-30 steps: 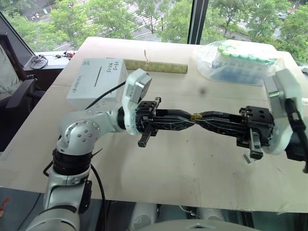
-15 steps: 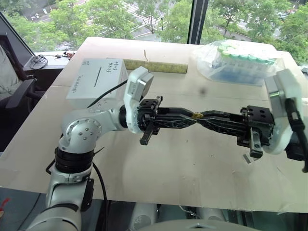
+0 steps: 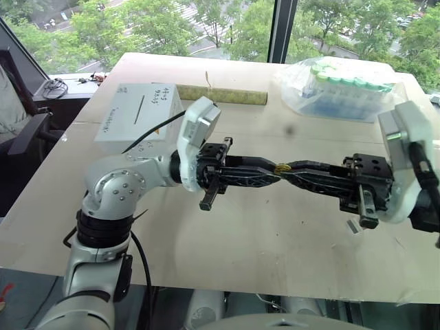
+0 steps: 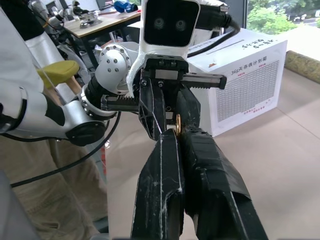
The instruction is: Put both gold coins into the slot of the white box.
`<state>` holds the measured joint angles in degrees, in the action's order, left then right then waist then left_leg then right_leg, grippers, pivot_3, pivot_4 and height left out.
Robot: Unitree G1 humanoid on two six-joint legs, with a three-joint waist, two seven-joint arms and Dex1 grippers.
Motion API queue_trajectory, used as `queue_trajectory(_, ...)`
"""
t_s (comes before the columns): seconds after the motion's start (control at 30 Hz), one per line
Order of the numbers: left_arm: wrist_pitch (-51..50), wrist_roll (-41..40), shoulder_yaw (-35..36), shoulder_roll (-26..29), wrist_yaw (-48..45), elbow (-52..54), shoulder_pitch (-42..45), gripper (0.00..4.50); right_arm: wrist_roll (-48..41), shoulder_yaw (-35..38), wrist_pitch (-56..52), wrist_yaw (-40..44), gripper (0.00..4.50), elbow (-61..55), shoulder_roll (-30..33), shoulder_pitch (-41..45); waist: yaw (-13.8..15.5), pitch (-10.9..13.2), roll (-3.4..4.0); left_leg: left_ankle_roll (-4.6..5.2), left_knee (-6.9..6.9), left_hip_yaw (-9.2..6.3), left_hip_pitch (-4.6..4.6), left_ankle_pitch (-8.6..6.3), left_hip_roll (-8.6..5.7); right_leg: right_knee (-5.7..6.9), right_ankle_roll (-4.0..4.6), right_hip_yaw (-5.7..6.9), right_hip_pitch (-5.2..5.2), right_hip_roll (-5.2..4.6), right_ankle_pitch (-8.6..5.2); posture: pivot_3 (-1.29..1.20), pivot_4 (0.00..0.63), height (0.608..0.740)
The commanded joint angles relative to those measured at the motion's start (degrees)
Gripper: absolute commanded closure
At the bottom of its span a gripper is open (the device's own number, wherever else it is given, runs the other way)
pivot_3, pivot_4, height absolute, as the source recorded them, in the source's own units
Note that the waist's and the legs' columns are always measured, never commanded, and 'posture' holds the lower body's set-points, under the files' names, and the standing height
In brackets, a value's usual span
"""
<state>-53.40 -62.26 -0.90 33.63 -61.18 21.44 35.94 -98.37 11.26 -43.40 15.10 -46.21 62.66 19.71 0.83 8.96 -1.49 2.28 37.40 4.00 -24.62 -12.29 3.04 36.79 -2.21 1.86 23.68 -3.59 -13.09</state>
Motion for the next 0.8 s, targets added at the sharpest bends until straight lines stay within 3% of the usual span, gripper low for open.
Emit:
queue_trajectory(0.03,3.00,2.51,-0.75,0.90,-2.48,2.01,-0.36,3.74,-2.29,2.43,1.04,0.10,4.50,-0.33,0.62,0.25,0.01,0.00,0.00,0.00,0.00,0.01,0.00,0.00,0.00,0.00,0.00,0.00,0.00,0.00,0.00,0.00,0.150,0.740)
queue_trajectory(0.8,1.10,-0.01,0.37,-1.55,0.25,-0.39,1.57,3.74,-1.06,1.62,0.49,0.49,4.50,-0.65,0.64,0.45,0.00,0.00,0.00,0.00,0.00,-0.01,0.00,0.00,0.01,0.00,0.00,0.01,0.00,0.00,0.00,0.00,0.150,0.740)
